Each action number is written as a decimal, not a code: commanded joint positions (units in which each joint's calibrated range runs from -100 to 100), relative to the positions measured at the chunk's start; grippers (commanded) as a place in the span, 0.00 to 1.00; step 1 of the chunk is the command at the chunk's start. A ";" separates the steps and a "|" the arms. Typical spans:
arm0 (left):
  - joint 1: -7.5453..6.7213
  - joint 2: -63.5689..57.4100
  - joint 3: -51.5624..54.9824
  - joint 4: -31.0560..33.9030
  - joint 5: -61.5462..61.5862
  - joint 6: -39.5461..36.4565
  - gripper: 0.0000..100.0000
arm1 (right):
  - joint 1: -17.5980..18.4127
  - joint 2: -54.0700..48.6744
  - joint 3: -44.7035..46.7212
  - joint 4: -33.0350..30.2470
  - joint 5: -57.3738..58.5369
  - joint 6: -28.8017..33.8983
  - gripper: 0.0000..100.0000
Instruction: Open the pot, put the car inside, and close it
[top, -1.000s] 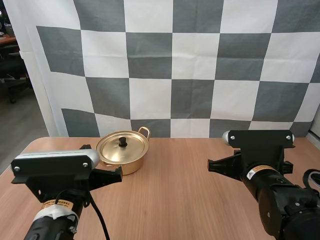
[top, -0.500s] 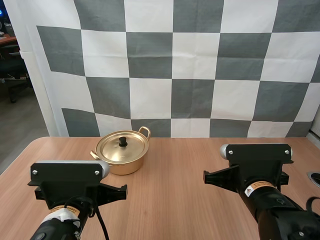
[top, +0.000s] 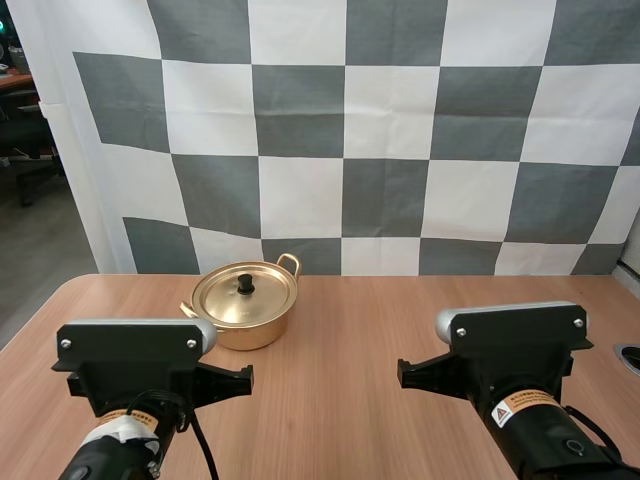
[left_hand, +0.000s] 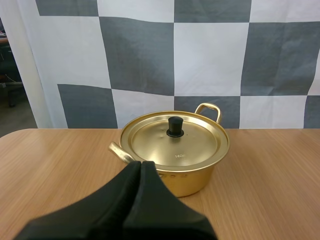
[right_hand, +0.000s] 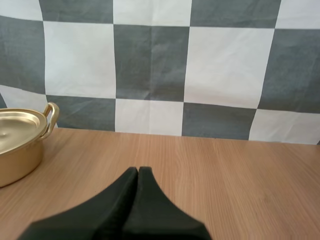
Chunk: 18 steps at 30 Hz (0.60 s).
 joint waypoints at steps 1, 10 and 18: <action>-0.01 0.00 0.00 -0.05 0.04 -0.03 0.00 | 0.06 -3.81 0.00 0.58 3.12 0.06 0.00; -0.01 0.00 0.00 -0.05 0.04 -0.03 0.00 | -0.20 -12.63 0.00 1.40 13.19 0.41 0.00; -0.01 0.00 0.00 -0.05 0.04 -0.03 0.00 | -1.10 -13.17 0.00 1.29 12.75 0.41 0.19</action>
